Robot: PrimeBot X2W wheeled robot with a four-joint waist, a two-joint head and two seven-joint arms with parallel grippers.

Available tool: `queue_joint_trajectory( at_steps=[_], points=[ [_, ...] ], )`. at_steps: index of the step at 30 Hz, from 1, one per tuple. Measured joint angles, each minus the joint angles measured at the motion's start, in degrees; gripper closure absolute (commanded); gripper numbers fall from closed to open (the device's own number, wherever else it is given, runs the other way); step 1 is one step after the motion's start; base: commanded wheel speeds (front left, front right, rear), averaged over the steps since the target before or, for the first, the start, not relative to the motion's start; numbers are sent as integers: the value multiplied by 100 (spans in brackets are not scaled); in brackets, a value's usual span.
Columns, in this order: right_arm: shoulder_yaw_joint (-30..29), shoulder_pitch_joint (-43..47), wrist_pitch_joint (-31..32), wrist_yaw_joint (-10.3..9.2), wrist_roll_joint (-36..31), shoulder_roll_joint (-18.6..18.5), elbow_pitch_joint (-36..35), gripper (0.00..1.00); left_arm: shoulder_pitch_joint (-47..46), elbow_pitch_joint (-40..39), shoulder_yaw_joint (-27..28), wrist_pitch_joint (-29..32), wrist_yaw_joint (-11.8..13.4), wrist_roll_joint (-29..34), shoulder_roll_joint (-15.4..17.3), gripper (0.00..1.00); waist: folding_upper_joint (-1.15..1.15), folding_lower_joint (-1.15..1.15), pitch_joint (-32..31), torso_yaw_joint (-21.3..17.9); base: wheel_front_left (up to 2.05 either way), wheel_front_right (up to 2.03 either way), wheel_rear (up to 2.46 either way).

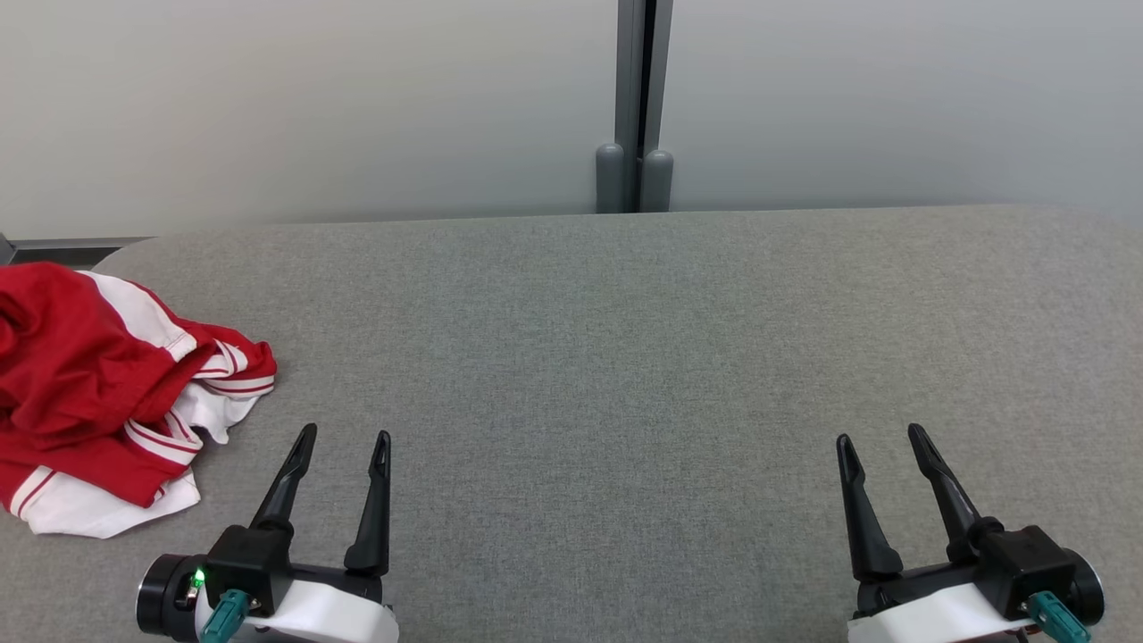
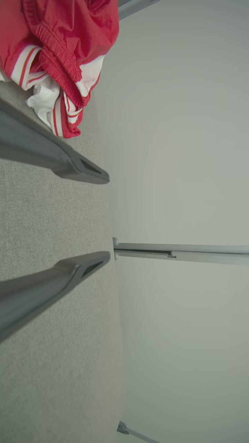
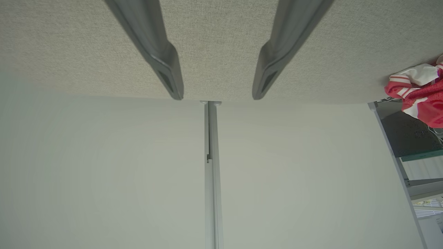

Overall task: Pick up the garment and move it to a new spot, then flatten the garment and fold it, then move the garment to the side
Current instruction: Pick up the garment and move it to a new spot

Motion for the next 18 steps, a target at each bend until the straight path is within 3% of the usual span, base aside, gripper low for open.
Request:
queue_joint_trajectory(
  at_steps=[9,18],
  points=[
    [-5,63,-1,0,5,-5,-32,0,-2,-1,-30,0,11,-67,-3,0,0,0,-7,224,0,0,0],
    [85,89,-14,0,-4,-4,-19,0,-4,65,1,-8,91,-218,-1,0,0,0,-8,926,0,0,0]
  ],
)
